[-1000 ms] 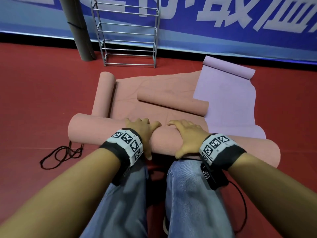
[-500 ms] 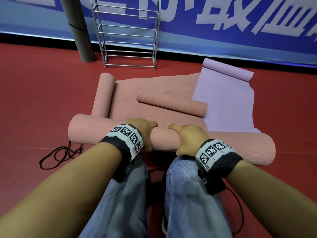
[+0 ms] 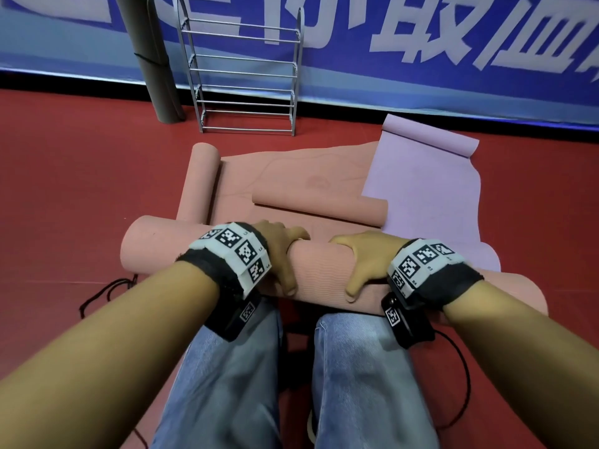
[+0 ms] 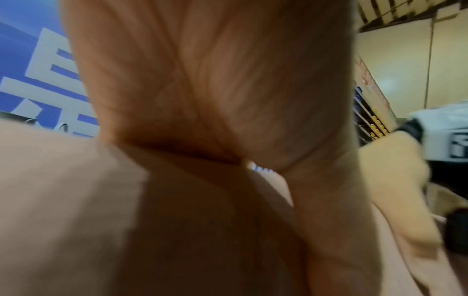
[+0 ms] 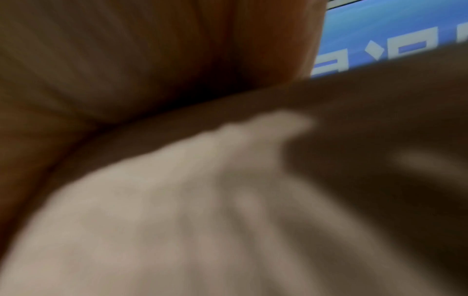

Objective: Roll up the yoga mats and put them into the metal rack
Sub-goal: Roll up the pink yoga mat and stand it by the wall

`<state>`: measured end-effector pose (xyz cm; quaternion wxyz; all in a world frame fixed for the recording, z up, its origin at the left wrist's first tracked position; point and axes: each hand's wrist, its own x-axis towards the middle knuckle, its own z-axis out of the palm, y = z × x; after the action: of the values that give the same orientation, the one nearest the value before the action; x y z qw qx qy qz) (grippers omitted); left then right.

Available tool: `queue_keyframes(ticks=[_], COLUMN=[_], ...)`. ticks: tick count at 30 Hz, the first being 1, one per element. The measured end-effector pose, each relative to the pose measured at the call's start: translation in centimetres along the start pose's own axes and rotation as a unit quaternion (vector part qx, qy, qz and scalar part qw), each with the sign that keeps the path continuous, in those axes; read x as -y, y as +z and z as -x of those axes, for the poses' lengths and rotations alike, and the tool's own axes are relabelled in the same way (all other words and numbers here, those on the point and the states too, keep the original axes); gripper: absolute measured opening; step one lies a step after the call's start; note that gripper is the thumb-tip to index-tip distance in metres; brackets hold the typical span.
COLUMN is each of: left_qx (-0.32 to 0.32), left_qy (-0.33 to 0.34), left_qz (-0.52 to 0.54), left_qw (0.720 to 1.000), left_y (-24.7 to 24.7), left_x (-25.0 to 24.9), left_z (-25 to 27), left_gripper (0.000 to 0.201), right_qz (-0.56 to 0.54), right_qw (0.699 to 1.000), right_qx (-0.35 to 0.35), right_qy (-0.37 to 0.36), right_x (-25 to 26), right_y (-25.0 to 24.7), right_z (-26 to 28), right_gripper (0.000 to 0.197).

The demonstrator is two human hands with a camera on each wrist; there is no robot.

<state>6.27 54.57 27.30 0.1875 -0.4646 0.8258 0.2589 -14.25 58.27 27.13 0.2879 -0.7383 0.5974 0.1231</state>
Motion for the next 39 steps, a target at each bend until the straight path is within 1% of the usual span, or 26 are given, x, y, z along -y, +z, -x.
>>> queue_keyframes(ticks=[2,3,5,7,9,11,12,14,15,17,19,21,22,24,27,30,34,37,39], left_qx=[-0.041,-0.053,-0.063,-0.041,-0.01,0.016,0.03,0.038,0.028,-0.008,-0.039,-0.065,-0.079,-0.099,-0.105,-0.1,-0.096,-0.083,-0.078], left_qy=[-0.006,-0.008,-0.011,-0.021,-0.034,-0.039,-0.039,-0.037,-0.039,-0.046,-0.037,-0.017,-0.013,-0.023,-0.047,-0.052,-0.057,-0.061,-0.057], left_qz=[-0.085,-0.097,-0.085,-0.048,0.026,0.106,0.127,0.127,0.097,-0.001,-0.073,-0.12,-0.137,-0.144,-0.139,-0.117,-0.101,-0.085,-0.073], left_qw=[0.995,0.994,0.994,0.998,0.999,0.993,0.991,0.991,0.994,0.999,0.996,0.991,0.987,0.984,0.984,0.987,0.989,0.991,0.993], left_y=[1.2,1.6,1.9,1.7,1.1,0.6,0.5,0.5,0.5,0.7,1.2,2.1,2.7,3.7,3.7,3.0,2.8,2.4,2.3], left_x=[-0.4,-0.6,-0.6,-0.1,0.4,0.8,0.9,0.9,0.6,0.1,-0.4,-0.8,-1.0,-1.0,-0.8,-0.6,-0.5,-0.6,-0.4], left_z=[0.2,0.3,0.2,-0.1,-0.6,-1.2,-1.4,-1.8,-1.9,-1.8,-1.6,-1.3,-1.1,-1.0,-1.5,-2.1,-3.0,-3.1,-3.0], left_gripper=[0.111,0.112,0.107,0.1,0.094,0.089,0.087,0.084,0.087,0.1,0.108,0.111,0.113,0.122,0.13,0.125,0.111,0.101,0.091], right_qz=[-0.025,-0.033,-0.044,-0.036,0.01,0.085,0.114,0.14,0.143,0.138,0.124,0.104,0.092,0.072,0.087,0.137,0.139,0.137,0.132], right_qw=[0.999,0.998,0.997,0.999,1.0,0.996,0.992,0.987,0.986,0.986,0.988,0.99,0.992,0.995,0.992,0.982,0.983,0.983,0.984], right_qx=[0.033,0.049,0.056,0.028,-0.008,-0.037,-0.045,-0.053,-0.059,-0.076,-0.083,-0.08,-0.077,-0.072,-0.096,-0.125,-0.116,-0.115,-0.118], right_qy=[0.01,0.015,0.012,-0.006,-0.011,0.016,0.034,0.055,0.058,0.054,0.047,0.043,0.037,0.019,-0.001,0.02,0.046,0.041,0.032], right_x=[-0.3,-0.4,-0.6,-0.5,-0.2,0.5,0.8,1.2,1.1,0.6,0.1,-0.4,-0.6,-0.8,-0.9,-0.9,-1.1,-0.9,-0.7], right_y=[0.2,0.3,0.6,0.8,0.8,1.4,2.0,3.2,3.6,3.9,3.7,3.3,3.1,3.0,3.2,3.8,4.0,3.6,3.2], right_z=[-0.5,-0.7,-1.0,-1.1,-0.5,0.2,0.6,0.8,0.7,0.4,-0.1,-0.7,-1.1,-1.4,-1.4,-1.1,-1.4,-1.7,-1.7], right_gripper=[0.086,0.096,0.114,0.122,0.122,0.126,0.13,0.138,0.139,0.136,0.131,0.129,0.128,0.129,0.126,0.128,0.131,0.122,0.116])
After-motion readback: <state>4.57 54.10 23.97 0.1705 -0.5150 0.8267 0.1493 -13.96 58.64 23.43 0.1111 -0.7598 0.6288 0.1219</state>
